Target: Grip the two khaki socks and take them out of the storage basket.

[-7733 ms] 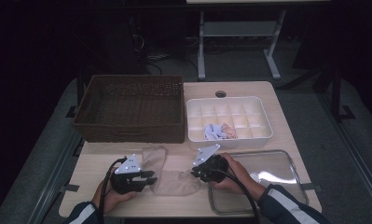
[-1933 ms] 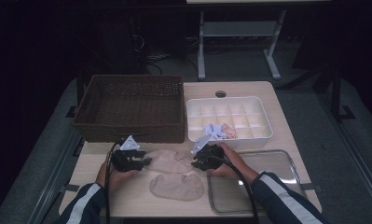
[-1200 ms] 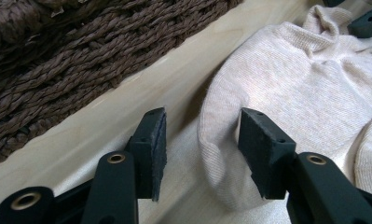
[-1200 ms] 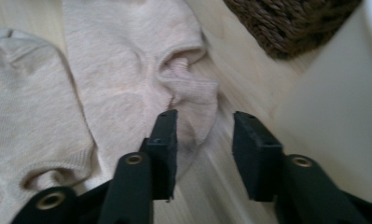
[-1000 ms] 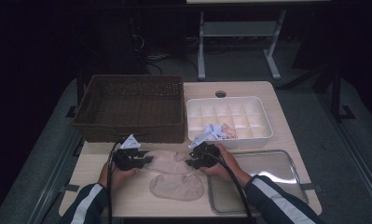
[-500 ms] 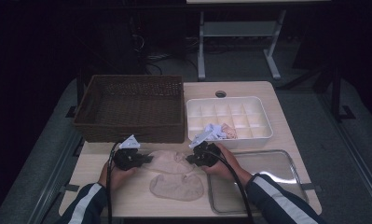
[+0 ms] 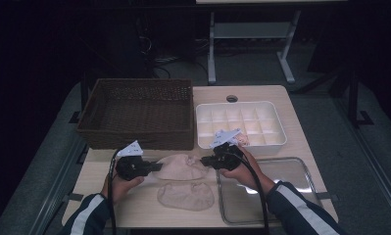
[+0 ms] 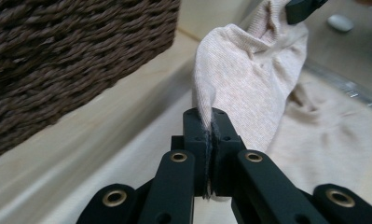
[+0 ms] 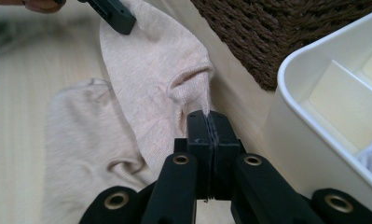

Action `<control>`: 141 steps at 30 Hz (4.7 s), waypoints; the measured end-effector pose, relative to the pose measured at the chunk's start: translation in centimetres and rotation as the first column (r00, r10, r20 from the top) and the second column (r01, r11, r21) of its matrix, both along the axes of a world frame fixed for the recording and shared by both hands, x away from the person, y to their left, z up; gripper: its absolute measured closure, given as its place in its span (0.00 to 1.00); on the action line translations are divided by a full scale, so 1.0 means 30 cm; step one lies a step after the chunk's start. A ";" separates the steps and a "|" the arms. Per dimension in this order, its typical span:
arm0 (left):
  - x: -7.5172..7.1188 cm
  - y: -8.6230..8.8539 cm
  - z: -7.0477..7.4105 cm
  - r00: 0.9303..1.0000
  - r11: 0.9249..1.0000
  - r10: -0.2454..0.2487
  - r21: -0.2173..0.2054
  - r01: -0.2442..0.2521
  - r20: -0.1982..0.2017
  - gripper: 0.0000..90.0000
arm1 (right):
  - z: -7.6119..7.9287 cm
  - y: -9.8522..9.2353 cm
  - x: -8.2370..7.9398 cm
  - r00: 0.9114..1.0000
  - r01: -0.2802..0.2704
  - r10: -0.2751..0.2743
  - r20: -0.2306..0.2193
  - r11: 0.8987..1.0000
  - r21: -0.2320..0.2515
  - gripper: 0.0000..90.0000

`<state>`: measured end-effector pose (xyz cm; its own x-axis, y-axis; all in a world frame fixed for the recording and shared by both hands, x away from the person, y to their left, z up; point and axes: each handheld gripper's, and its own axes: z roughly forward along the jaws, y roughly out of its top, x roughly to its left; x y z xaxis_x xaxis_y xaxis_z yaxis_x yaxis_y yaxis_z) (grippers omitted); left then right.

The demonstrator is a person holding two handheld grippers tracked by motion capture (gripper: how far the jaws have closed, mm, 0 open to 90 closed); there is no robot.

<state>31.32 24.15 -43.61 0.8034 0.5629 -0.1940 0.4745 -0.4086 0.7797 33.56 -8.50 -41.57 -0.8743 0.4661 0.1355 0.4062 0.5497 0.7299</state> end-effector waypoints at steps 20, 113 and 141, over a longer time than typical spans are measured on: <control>-0.204 -0.015 -0.010 0.994 0.997 -0.039 0.057 0.045 -0.100 0.97 | -0.021 -0.016 -0.205 0.992 -0.061 0.056 -0.117 0.997 -0.039 0.99; -0.015 -0.084 -0.097 0.999 0.973 0.050 0.226 -0.051 0.010 0.32 | -0.124 0.230 -0.099 0.976 -0.128 0.164 0.143 0.964 -0.233 0.97; -0.041 -0.067 -0.049 0.991 0.986 -0.114 0.117 0.122 -0.072 0.93 | -0.135 0.241 -0.080 0.983 -0.133 0.160 0.092 0.959 -0.249 0.98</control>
<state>30.10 22.14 -45.06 0.8533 0.4877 -0.1843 0.4658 -0.5541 0.6899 31.16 -1.26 -45.63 -0.9386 0.3388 -0.0656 0.2329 0.7621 0.6041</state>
